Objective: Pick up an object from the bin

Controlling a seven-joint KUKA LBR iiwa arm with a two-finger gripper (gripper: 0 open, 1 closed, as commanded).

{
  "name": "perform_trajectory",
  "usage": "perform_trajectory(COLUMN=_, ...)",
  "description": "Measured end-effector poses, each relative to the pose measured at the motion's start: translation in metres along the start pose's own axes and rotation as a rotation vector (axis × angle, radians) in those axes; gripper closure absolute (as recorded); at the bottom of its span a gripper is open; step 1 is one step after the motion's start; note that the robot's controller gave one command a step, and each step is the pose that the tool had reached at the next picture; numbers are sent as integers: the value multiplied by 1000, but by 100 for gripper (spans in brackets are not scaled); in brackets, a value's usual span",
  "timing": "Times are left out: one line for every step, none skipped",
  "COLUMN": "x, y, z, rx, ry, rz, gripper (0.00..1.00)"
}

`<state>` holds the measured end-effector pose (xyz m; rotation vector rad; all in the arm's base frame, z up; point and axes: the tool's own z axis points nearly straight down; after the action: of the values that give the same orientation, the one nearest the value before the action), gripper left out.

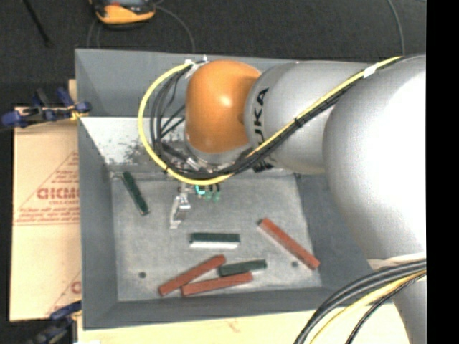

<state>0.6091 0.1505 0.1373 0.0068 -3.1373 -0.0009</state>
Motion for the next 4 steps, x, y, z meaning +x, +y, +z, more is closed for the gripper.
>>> perform_trajectory(x=-2, y=0, z=-5, rx=-1, ry=-8, rz=3, gripper=0)
perform_trajectory(x=14, y=-17, z=-4, rx=-1, ry=-10, rz=-106, gripper=0)
perform_trajectory(x=16, y=-45, z=43, rx=3, ry=-14, rz=-343, gripper=0)
perform_trajectory(x=21, y=-47, z=54, rx=1, ry=-8, rz=-393, gripper=100)
